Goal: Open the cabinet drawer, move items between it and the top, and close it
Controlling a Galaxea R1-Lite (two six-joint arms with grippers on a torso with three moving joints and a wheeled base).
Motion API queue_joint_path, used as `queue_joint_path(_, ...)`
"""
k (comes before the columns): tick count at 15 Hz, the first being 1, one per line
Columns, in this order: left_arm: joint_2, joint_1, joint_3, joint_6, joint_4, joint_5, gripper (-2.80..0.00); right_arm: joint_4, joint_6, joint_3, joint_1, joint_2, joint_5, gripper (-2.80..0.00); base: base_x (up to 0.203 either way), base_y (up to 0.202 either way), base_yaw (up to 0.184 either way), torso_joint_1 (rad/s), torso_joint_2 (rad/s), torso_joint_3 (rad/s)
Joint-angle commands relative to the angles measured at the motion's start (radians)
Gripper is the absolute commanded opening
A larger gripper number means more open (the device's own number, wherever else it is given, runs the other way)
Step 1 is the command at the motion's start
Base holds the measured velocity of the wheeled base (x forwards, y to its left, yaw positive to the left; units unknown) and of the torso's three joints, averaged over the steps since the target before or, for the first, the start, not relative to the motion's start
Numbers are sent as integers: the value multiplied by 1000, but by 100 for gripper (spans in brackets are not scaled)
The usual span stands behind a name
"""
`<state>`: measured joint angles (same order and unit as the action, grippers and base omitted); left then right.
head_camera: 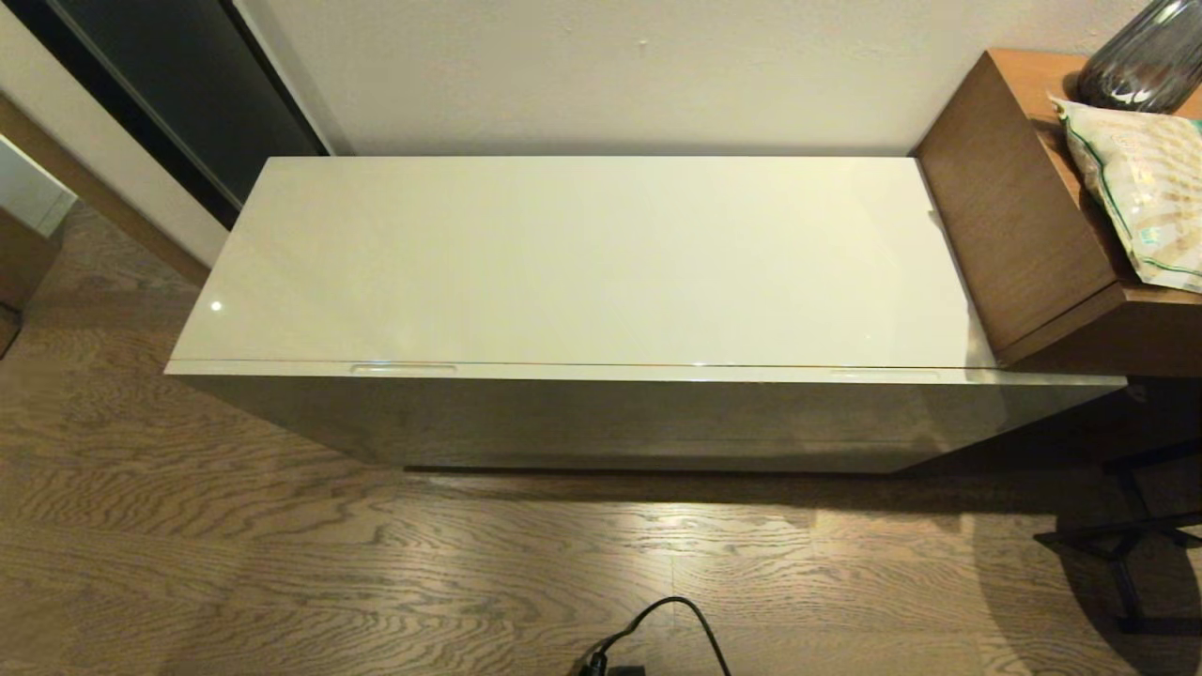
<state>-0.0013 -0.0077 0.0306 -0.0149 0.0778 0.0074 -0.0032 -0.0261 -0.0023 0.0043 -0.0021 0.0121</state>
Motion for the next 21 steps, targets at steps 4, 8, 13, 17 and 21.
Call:
queue_joint_path(4, 1, 0, 0, 0, 0, 0, -280, 0, 0, -1, 0, 2, 0, -280, 0, 0, 0, 0, 0, 0)
queue_joint_path(8, 1, 0, 0, 0, 0, -1, -280, -3, -2, -1, 0, 2, 0, -280, 0, 0, 0, 0, 0, 0)
queue_joint_path(13, 1, 0, 0, 0, 0, 0, -280, -1, 8, -1, 0, 2, -1, -280, 0, 0, 0, 0, 0, 0)
queue_joint_path(17, 1, 0, 0, 0, 0, 0, -280, -1, 25, -1, 0, 2, -14, -280, 0, 0, 0, 0, 0, 0)
queue_joint_path(21, 1, 0, 0, 0, 0, 0, -280, -2, 29, -1, 0, 2, -12, -280, 0, 0, 0, 0, 0, 0)
